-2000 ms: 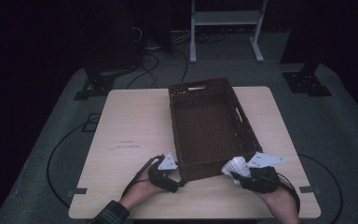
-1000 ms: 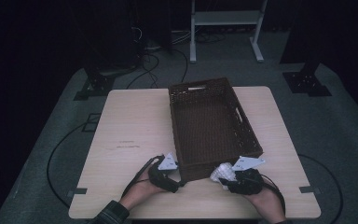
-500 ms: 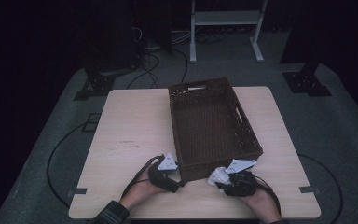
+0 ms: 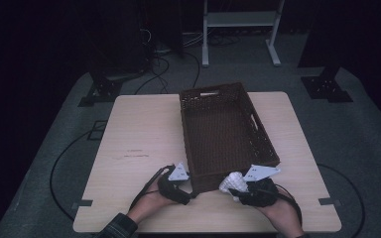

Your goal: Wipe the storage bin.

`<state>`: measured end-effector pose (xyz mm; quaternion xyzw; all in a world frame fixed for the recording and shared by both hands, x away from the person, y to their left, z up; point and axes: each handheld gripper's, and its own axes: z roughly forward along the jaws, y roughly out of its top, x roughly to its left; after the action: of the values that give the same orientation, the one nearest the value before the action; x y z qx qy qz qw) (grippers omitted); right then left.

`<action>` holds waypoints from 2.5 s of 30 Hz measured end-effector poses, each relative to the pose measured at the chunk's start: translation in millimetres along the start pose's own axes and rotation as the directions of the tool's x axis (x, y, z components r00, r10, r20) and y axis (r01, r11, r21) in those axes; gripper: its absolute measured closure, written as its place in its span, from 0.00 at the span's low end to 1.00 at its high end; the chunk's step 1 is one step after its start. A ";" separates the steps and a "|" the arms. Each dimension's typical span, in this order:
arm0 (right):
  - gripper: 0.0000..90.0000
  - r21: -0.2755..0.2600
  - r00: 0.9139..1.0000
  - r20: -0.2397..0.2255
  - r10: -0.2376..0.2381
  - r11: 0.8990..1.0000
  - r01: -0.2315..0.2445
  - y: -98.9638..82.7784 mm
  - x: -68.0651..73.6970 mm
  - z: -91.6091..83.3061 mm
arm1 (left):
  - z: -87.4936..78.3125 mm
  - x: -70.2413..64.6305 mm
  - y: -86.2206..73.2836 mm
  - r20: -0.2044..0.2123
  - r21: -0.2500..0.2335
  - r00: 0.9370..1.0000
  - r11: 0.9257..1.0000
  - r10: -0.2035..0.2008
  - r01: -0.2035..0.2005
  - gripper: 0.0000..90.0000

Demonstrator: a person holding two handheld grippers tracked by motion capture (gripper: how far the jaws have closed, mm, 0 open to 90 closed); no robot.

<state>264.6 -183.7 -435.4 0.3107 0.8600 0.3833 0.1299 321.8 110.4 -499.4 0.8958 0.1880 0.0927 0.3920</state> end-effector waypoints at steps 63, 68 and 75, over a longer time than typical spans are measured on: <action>0.63 -0.021 0.989 -0.126 -0.075 0.997 0.073 30.6 27.4 19.7 | -0.1 -0.4 -0.1 -0.003 -0.001 1.000 1.000 -0.003 0.003 0.22; 0.63 -0.050 0.986 -0.135 -0.095 0.995 0.089 39.6 32.5 15.0 | 0.0 -0.4 -0.2 -0.003 -0.001 1.000 1.000 -0.003 0.003 0.22; 0.63 -0.047 0.983 -0.154 -0.102 0.994 0.096 42.0 34.8 24.7 | 0.0 -0.4 -0.2 -0.004 -0.002 1.000 1.000 -0.004 0.004 0.22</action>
<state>267.4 -125.8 -420.4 0.2340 0.8743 0.4163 0.0873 321.4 110.4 -499.6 0.8947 0.1906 0.0936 0.3930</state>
